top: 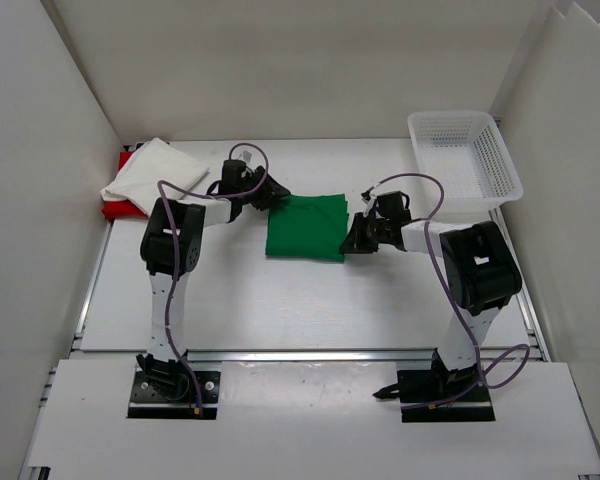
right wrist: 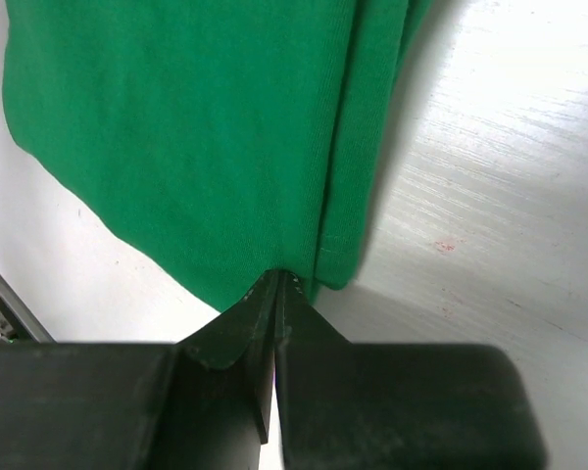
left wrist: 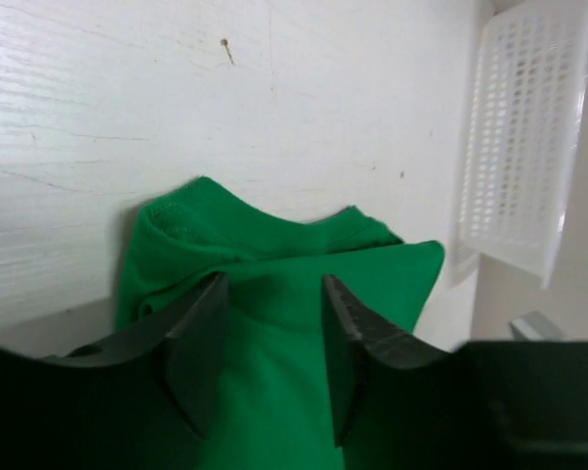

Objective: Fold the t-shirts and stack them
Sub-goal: Fold the long partially folded tshirt into a neat square

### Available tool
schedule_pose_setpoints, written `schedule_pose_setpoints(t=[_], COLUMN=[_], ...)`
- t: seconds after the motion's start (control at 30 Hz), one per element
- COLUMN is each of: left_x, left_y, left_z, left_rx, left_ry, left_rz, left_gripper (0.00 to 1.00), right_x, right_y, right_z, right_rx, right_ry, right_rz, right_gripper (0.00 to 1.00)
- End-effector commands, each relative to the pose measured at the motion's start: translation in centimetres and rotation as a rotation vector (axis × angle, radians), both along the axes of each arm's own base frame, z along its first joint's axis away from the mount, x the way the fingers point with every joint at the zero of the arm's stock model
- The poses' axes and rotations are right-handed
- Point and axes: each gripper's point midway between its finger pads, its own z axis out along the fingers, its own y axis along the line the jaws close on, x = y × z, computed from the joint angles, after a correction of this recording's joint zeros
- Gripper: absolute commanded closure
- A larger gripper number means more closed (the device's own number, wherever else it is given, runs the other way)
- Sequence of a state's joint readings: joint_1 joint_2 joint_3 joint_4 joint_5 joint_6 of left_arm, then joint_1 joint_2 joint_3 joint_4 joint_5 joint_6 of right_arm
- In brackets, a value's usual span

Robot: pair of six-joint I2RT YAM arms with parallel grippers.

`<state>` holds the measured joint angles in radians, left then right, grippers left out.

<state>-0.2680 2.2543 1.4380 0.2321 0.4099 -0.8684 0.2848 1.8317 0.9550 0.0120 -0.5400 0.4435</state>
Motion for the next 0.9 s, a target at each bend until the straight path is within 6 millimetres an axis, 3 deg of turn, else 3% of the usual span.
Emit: schedule_pose_setpoints(t=[0.0, 0.07, 0.1, 0.13, 0.17, 0.2, 0.23, 0.3, 0.33, 0.4, 0.43, 0.5, 0.6, 0.73, 0.83, 0.87], left_x=[0.7, -0.2, -0.9, -1.1, -2.3, -3.7, -4.3, -7.4, -7.9, -10.9, -11.4, -13.0, -14.7, -16.8, -18.0, -18.2], left_y=[0.3, 0.1, 0.7, 1.0, 1.5, 1.7, 1.8, 1.4, 1.5, 0.4, 0.2, -0.2, 0.3, 1.8, 2.3, 2.2], left_z=[6.2, 9.1, 8.9, 11.1, 11.6, 10.4, 12.0, 11.2, 10.9, 8.8, 8.6, 5.6, 2.9, -0.1, -1.2, -1.1], left_rx=[-0.089, -0.086, -0.069, -0.057, -0.052, -0.031, -0.034, -0.017, -0.01, -0.019, -0.016, 0.028, 0.039, 0.056, 0.063, 0.051], left_ry=[-0.123, -0.173, -0.169, -0.226, -0.229, -0.219, -0.25, -0.229, -0.229, -0.185, -0.187, -0.116, -0.064, 0.0, 0.022, 0.022], left_rz=[0.0, -0.012, -0.001, 0.007, 0.025, 0.017, 0.025, 0.0, 0.01, -0.028, -0.04, -0.062, -0.074, -0.069, -0.07, -0.075], left_gripper=[0.45, 0.37, 0.35, 0.35, 0.35, 0.37, 0.42, 0.51, 0.53, 0.6, 0.61, 0.64, 0.66, 0.66, 0.66, 0.66], right_x=[0.8, 0.8, 1.0, 0.8, 0.7, 0.8, 0.9, 1.7, 2.2, 4.1, 4.7, 7.4, 10.7, 14.1, 14.2, 14.6], right_y=[0.0, 0.5, 0.6, 0.6, 0.6, 0.7, 0.6, 0.8, 1.0, 1.7, 2.0, 2.0, 1.5, 0.9, -0.3, -0.4], right_z=[0.8, 2.0, 2.7, 3.0, 3.7, 4.3, 4.8, 5.9, 6.2, 6.7, 6.5, 6.4, 6.1, 4.0, 1.2, 1.6], right_rx=[0.003, 0.023, 0.028, 0.034, 0.047, 0.059, 0.068, 0.089, 0.092, 0.095, 0.091, 0.097, 0.126, 0.122, 0.095, 0.104], right_ry=[-0.058, -0.079, -0.106, -0.107, -0.128, -0.143, -0.152, -0.172, -0.183, -0.189, -0.187, -0.189, -0.185, -0.141, -0.047, -0.062], right_rz=[0.007, 0.012, 0.012, 0.006, 0.004, -0.003, -0.009, -0.009, 0.001, 0.023, 0.03, 0.015, -0.022, -0.046, -0.077, -0.08], right_gripper=[1.0, 1.0, 1.0, 1.0, 1.0, 0.99, 0.99, 1.0, 1.0, 1.0, 1.0, 1.0, 1.0, 1.0, 1.0, 1.0])
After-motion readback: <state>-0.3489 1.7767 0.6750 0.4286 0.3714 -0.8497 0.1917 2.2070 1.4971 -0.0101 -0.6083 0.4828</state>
